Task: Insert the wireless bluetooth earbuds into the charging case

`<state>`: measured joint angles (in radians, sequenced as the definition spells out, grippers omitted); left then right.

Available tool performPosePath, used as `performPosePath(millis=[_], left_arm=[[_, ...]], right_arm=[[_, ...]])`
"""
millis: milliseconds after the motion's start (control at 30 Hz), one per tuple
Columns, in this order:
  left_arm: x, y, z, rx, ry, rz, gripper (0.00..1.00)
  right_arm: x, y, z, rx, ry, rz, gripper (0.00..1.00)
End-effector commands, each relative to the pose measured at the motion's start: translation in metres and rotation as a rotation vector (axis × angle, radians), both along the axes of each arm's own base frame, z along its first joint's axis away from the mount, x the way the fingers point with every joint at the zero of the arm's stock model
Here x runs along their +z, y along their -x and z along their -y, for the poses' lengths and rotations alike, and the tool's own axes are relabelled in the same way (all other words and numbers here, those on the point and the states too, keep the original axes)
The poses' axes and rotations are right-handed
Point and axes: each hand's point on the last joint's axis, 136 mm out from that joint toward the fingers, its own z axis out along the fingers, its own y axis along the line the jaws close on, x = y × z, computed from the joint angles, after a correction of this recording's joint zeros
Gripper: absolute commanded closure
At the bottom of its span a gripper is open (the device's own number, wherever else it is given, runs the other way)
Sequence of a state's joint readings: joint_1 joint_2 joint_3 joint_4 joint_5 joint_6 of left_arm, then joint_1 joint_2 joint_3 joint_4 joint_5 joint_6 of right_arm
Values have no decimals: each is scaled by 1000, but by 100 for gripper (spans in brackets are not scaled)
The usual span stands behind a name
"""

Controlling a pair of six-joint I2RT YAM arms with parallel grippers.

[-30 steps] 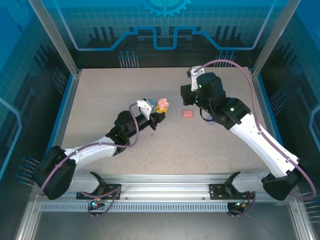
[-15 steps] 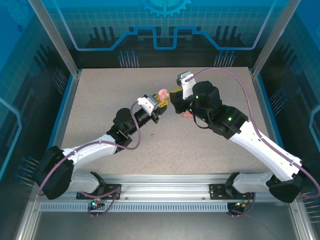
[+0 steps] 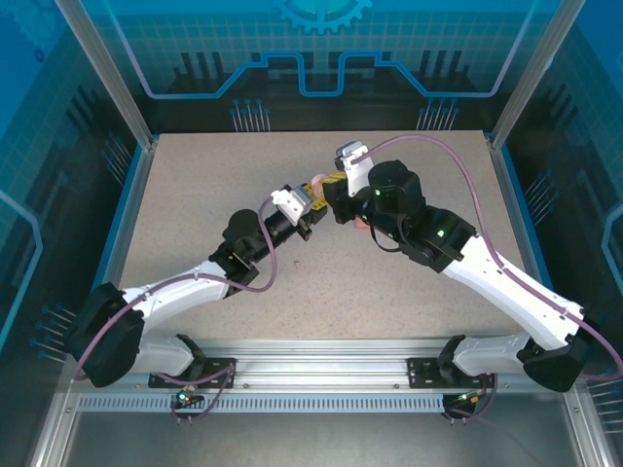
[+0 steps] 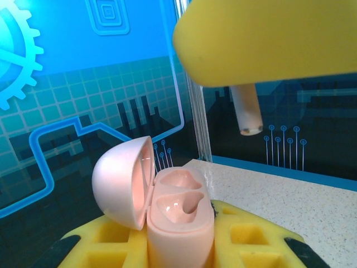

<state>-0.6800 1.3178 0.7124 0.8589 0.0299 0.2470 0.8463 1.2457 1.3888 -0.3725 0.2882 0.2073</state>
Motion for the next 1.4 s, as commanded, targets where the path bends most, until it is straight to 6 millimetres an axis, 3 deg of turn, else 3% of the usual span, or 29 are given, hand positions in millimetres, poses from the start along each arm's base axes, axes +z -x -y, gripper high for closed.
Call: performPosePath(millis=[0,600,933,1367], left_arm=[[18,1,6,-15,9,48,100],[26,8,7,-30,18,54,100],[26,9,7,-33,14,49,100],[28,12,6,-35,24,41,100]], right_arm=[[12,1,0,-6,-15,45,87],[12,10,-3,67,4,98,87],[2,2,3,93,-49,15,88],[-8,-1,10,130,-73,29,90]])
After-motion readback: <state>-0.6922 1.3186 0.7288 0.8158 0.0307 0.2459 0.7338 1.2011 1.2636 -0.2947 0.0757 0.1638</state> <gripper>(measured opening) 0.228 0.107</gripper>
